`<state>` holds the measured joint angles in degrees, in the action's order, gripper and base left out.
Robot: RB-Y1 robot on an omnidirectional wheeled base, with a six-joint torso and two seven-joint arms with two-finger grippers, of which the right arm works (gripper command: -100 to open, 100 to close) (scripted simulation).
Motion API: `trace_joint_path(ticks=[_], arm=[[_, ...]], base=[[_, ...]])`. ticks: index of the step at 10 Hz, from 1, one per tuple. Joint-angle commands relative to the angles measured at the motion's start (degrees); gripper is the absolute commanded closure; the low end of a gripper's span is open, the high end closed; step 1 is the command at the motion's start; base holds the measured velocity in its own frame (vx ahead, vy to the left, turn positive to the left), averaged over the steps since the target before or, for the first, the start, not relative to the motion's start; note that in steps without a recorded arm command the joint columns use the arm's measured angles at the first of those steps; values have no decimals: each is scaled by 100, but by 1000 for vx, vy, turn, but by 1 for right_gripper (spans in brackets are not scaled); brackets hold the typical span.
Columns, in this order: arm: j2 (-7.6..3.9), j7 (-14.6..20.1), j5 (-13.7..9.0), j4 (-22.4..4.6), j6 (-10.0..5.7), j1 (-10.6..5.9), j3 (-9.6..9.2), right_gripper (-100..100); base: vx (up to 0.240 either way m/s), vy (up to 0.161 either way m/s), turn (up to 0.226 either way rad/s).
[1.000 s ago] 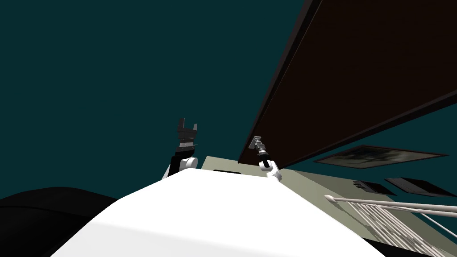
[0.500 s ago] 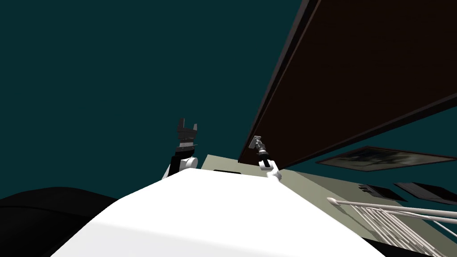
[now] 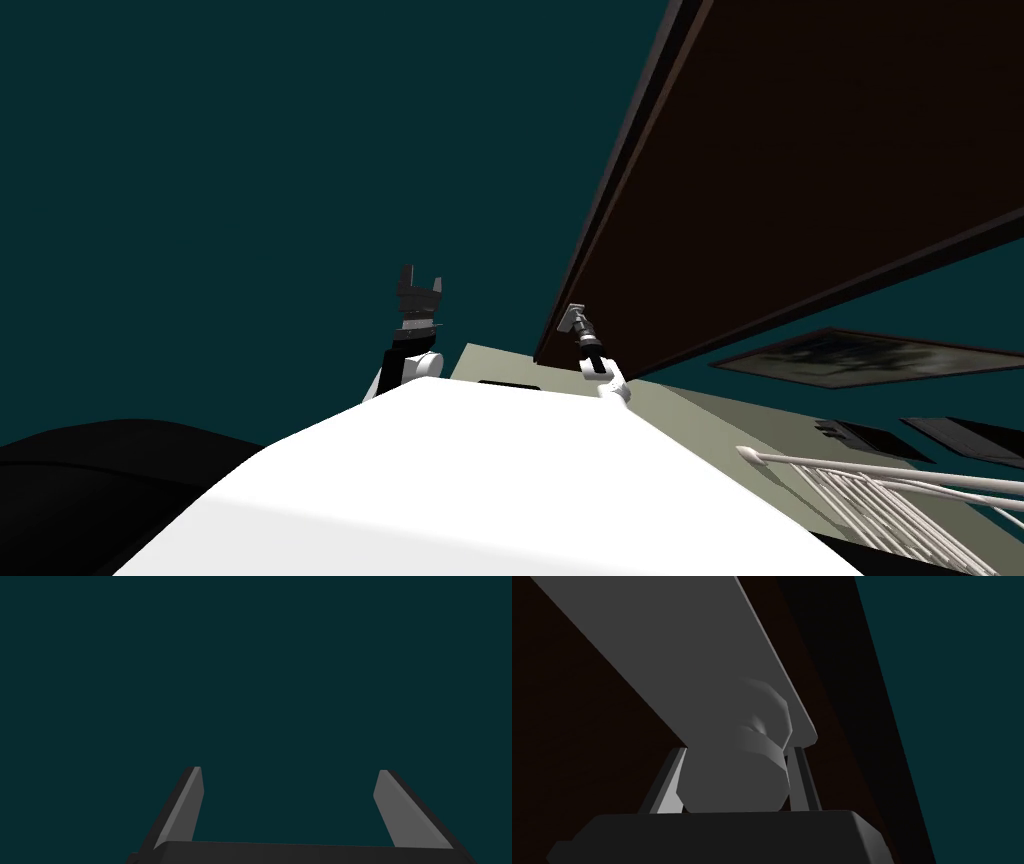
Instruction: Pull the door open
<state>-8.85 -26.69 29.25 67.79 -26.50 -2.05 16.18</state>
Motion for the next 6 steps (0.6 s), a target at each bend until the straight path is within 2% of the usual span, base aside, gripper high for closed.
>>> trace_joint_path(ticks=[1, 2, 3, 5, 6], arm=[[-9, 268, -270, 23, -48, -17, -113, 100], [-48, 427, -443, 15, -50, -24, -189, 100], [-48, 493, -515, 15, -50, -24, -189, 100], [-126, 854, -900, 0, -52, -40, -342, 100], [-126, 944, -1007, 0, -52, -40, -342, 100]], base=[[-40, -24, 64], [-61, -39, 75], [-52, -31, 33], [-63, -37, 86], [-59, -24, 36]])
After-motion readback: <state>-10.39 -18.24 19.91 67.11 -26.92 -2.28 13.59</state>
